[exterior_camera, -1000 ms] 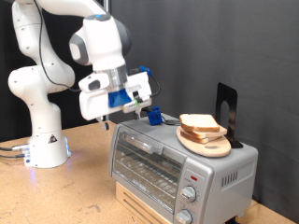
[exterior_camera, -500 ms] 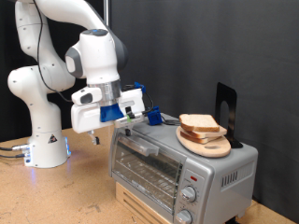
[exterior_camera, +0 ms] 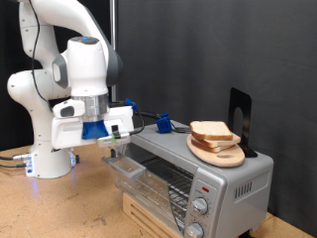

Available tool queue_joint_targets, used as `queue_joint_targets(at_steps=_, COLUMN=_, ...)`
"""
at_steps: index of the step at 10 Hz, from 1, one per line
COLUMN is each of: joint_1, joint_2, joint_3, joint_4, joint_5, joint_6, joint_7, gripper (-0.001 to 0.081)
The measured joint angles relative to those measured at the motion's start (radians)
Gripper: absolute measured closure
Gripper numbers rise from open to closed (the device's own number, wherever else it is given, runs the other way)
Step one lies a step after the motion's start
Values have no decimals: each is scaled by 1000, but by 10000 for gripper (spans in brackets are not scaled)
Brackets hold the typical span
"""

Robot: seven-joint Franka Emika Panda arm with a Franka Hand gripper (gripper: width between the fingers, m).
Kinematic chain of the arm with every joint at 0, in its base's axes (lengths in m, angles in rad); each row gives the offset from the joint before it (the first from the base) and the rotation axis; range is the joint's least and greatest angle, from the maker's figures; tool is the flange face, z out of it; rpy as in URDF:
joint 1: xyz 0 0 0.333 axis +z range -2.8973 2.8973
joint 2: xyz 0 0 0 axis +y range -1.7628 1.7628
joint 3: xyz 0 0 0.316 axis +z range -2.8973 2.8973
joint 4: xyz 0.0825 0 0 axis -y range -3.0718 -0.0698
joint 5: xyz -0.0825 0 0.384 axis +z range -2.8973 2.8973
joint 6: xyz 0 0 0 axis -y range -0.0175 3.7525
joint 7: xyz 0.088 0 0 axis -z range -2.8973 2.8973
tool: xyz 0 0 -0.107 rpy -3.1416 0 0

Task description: Make a piece of toast with the oven

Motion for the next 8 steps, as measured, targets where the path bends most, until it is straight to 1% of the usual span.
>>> queue_joint_targets(at_steps=3, joint_1=-28, joint_2=61, joint_3=-9, joint_4=20, joint_5=0, joint_6=36, joint_7=11, gripper=6)
queue_joint_targets(at_steps=5, joint_1=-39, joint_2=126, joint_3=-11, joint_4=52, joint_5=0, joint_6=53, joint_7=49, gripper=6)
queue_joint_targets(at_steps=7, joint_1=-53, joint_2=184, joint_3=-16, joint_4=90, joint_5=-7, joint_6=69, joint_7=53, gripper=6)
queue_joint_targets(at_steps=8, joint_1=-59, joint_2=204, joint_3=-21, joint_4=97, joint_5=-21, joint_6=81, joint_7=48, gripper=6)
